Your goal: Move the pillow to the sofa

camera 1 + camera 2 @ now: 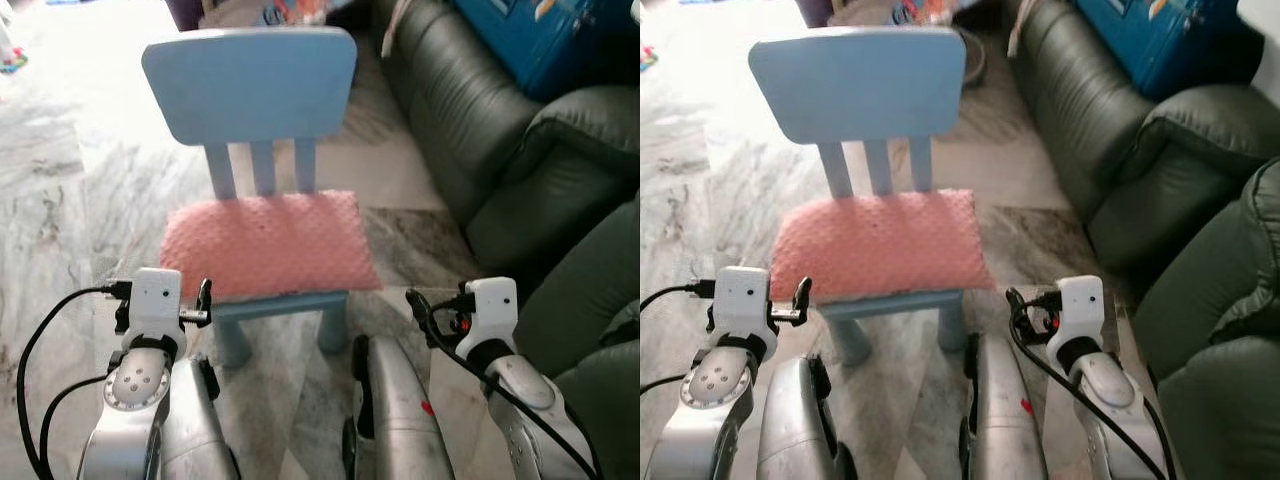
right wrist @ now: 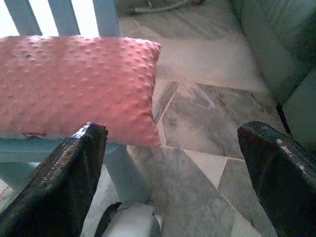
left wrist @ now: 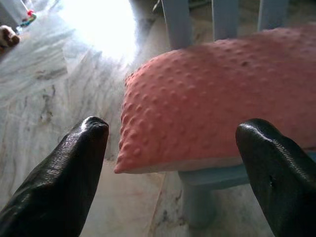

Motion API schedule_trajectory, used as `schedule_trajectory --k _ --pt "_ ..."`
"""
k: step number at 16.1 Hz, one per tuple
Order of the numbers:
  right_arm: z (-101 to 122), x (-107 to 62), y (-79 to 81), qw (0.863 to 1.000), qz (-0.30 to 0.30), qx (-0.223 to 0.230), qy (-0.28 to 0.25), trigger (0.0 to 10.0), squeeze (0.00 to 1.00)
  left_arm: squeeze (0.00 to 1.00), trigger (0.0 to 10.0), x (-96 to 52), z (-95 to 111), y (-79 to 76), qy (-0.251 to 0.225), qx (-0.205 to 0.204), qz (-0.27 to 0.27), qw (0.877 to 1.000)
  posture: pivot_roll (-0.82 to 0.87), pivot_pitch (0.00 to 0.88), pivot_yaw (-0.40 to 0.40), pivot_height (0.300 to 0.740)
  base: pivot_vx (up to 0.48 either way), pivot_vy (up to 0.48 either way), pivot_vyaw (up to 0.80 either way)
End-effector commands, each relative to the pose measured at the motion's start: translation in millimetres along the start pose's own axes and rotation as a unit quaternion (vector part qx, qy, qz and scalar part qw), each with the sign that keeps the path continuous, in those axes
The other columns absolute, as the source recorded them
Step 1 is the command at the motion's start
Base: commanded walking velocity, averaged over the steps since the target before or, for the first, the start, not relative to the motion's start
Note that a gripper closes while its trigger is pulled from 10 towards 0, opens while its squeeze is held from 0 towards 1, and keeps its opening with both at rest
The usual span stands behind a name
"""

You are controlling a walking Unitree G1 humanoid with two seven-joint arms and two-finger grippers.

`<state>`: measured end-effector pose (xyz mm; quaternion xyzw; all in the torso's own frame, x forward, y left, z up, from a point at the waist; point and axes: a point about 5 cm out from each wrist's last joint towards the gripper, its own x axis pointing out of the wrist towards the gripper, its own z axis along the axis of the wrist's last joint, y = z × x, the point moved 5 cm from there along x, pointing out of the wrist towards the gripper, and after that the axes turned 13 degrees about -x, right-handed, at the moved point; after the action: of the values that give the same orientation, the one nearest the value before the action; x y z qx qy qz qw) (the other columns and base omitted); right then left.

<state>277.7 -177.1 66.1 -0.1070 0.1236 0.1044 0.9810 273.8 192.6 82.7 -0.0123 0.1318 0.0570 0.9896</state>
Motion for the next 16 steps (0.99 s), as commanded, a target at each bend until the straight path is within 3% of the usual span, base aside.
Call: schedule_trajectory --k 1,4,10,12,16 --pt "6.5 -0.3 -5.7 1.000 -0.007 -0.001 -0.006 10.0 0.00 0.00 10.0 -1.9 4.9 2.9 -0.004 0.000 0.000 1.000 0.00 0.172 -0.037 0.498 0.311 0.000 0.00" --pt "3.6 -2.0 -2.0 1.000 0.008 0.002 0.001 10.0 0.00 0.00 10.0 -5.1 2.9 1.5 0.003 -0.006 0.000 1.000 0.00 0.184 -0.041 0.498 0.300 0.000 0.00" --pt "6.9 2.1 2.7 0.999 0.034 -0.001 0.001 10.0 0.00 0.00 10.0 -4.9 1.4 6.9 0.001 -0.018 0.025 1.000 -0.01 0.177 -0.072 0.498 0.000 0.000 0.00" --pt "7.3 2.7 3.6 0.999 0.040 -0.003 0.003 10.0 0.00 0.00 10.0 -1.1 2.3 10.4 0.000 -0.016 0.036 0.999 -0.01 0.175 -0.077 0.498 0.000 0.000 0.00" --pt "0.0 9.5 16.6 0.996 0.083 0.030 0.031 10.0 0.00 0.00 10.0 15.1 -18.4 22.7 0.056 -0.003 0.051 0.997 -0.03 0.197 -0.073 0.498 0.000 0.000 0.00"
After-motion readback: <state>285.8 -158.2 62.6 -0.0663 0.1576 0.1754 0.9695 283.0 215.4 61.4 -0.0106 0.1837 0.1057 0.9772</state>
